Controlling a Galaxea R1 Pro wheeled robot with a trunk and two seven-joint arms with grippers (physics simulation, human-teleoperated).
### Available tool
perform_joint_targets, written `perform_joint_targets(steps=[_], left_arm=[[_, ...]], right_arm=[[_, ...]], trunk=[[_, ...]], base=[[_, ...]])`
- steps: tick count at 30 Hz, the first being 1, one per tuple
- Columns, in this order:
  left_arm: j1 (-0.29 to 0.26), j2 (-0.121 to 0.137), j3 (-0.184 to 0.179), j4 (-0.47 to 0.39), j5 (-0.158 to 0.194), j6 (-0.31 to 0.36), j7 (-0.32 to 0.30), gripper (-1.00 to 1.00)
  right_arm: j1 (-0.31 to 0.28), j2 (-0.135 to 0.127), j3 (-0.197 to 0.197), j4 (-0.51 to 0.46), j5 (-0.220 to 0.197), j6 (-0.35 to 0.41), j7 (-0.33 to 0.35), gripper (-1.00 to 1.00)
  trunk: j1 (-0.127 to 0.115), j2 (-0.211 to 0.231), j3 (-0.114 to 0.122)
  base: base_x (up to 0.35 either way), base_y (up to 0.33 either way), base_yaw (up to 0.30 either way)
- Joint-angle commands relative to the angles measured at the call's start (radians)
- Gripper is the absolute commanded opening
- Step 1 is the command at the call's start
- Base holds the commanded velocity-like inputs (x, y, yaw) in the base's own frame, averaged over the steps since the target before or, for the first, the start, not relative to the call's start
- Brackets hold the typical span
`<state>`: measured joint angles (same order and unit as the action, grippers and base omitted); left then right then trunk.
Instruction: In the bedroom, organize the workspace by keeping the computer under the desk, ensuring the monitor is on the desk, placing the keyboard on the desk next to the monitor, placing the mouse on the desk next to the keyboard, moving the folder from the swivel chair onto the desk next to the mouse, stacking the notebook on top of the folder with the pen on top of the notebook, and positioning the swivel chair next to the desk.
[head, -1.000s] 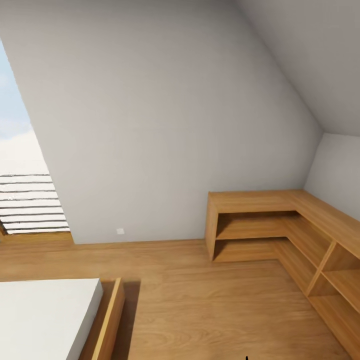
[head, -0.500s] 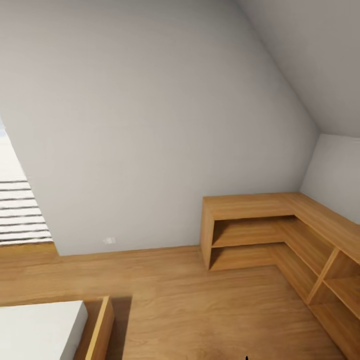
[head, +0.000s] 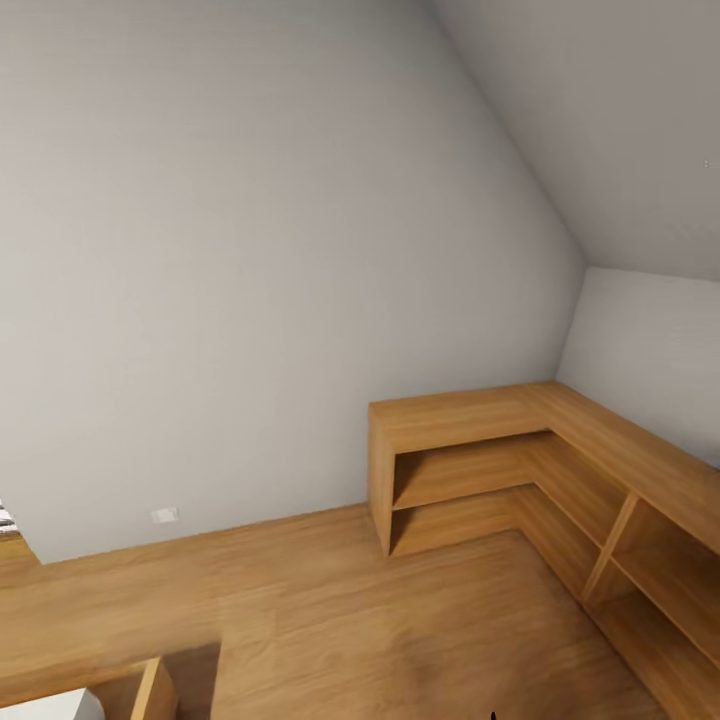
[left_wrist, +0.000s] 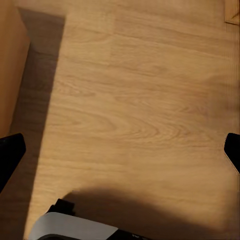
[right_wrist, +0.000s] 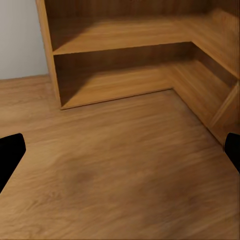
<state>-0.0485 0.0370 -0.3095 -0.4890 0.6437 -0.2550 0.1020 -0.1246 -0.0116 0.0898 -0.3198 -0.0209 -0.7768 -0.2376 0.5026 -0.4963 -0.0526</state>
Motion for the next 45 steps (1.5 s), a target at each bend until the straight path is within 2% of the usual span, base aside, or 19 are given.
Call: perform_joint_targets(steps=[1,11,16,19,25,27,34,45], left_arm=[[-0.001,0.001,-0.008,-0.001,0.005,-0.004,0.008,1.00],[-0.001,0.007,-0.001,0.018,0.013,0.001,0.012,1.00],[-0.001,0.006,0.004,0.073,0.015,0.003,0.013,1.00],[-0.001,0.005,0.002,0.137,0.013,-0.001,0.011,1.00],[-0.001,0.005,0.003,0.202,0.013,-0.008,0.005,1.00],[-0.001,0.006,0.004,0.210,0.014,-0.019,0.004,1.00],[-0.001,0.006,0.004,0.256,0.015,-0.123,0.002,1.00],[-0.001,0.002,0.001,0.277,0.009,-0.186,0.002,1.00]], right_arm=[[-0.001,-0.001,0.008,0.001,-0.002,-0.002,-0.008,1.00],[-0.001,0.000,0.009,0.025,0.000,-0.002,-0.008,1.00],[-0.001,-0.004,0.008,0.093,0.001,-0.004,-0.008,1.00],[-0.001,-0.005,0.007,0.114,0.001,-0.007,-0.008,1.00],[-0.001,-0.005,0.008,0.127,0.000,-0.010,0.000,1.00],[-0.001,-0.004,0.007,0.129,-0.001,-0.010,0.012,1.00],[-0.001,-0.006,0.004,0.136,-0.003,-0.010,0.043,1.00],[-0.001,-0.005,0.006,0.150,-0.001,-0.010,0.046,1.00]], trunk=[[0.001,-0.002,-0.002],[0.001,-0.002,-0.002],[0.001,-0.002,-0.002],[0.001,-0.002,-0.002],[0.001,-0.002,-0.002],[0.001,-0.002,-0.002],[0.001,-0.002,-0.002],[0.001,-0.002,-0.002]], base=[[0.323,0.000,-0.264],[0.323,0.000,-0.264],[0.323,0.000,-0.264],[0.323,0.000,-0.264],[0.322,0.008,-0.264],[0.316,0.080,-0.264],[0.256,0.144,-0.265],[0.042,0.028,-0.266]])
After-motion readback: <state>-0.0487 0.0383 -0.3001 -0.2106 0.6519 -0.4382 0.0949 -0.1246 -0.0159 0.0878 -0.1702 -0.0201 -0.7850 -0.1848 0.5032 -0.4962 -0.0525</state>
